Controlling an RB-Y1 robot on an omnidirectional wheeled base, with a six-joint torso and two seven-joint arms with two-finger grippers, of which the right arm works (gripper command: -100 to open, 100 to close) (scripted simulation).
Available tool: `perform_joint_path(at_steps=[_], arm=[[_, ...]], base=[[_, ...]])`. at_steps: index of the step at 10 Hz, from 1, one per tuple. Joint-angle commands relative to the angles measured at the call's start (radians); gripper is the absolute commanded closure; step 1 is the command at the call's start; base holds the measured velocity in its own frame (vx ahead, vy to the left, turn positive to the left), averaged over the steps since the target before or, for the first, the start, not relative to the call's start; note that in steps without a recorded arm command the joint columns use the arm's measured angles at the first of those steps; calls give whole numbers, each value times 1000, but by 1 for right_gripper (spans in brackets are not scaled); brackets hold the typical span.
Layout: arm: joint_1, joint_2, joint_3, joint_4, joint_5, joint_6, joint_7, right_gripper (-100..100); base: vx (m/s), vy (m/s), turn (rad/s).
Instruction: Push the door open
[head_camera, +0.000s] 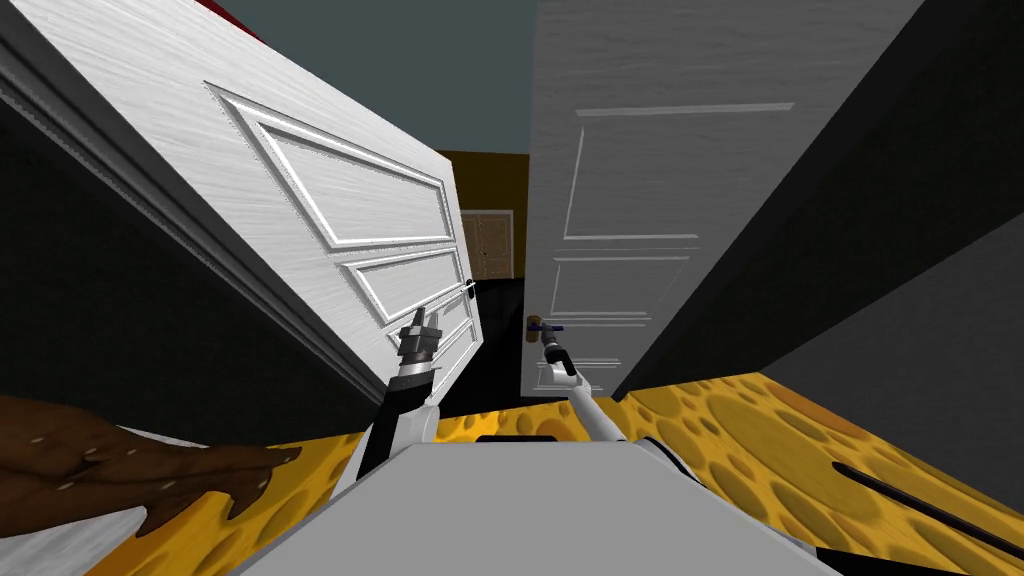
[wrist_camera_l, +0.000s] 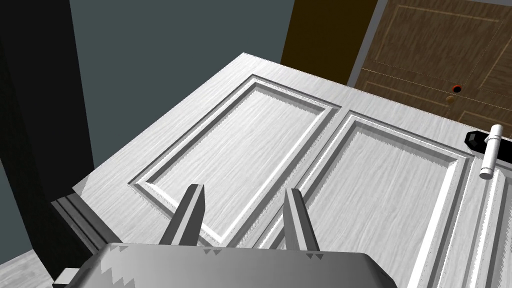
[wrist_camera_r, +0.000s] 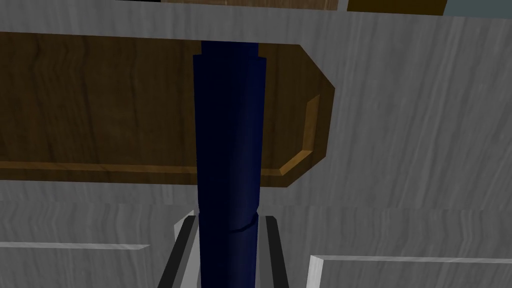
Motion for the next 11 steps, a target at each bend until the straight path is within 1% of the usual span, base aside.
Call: perform_joint_path(at_steps=[1,3,6,7,10,11], arm=[[-6,-19,-26,2,-3,-9,1,100],[-9,-25,-46,7,-6,-10,4,100],[-14,-38,-91,19,-11,-14,11,100],[-14,-39,-99,22,-12,-15,13,100],[-19,-48,-139,32,-16,-18,19,100],[-20,-49,-147,34,-17,-19,20,100]], base=[[166,78,-36],[180,117,-78],[171,111,-67],[168,101,-91],[140,105,-64],[127,102,-55]])
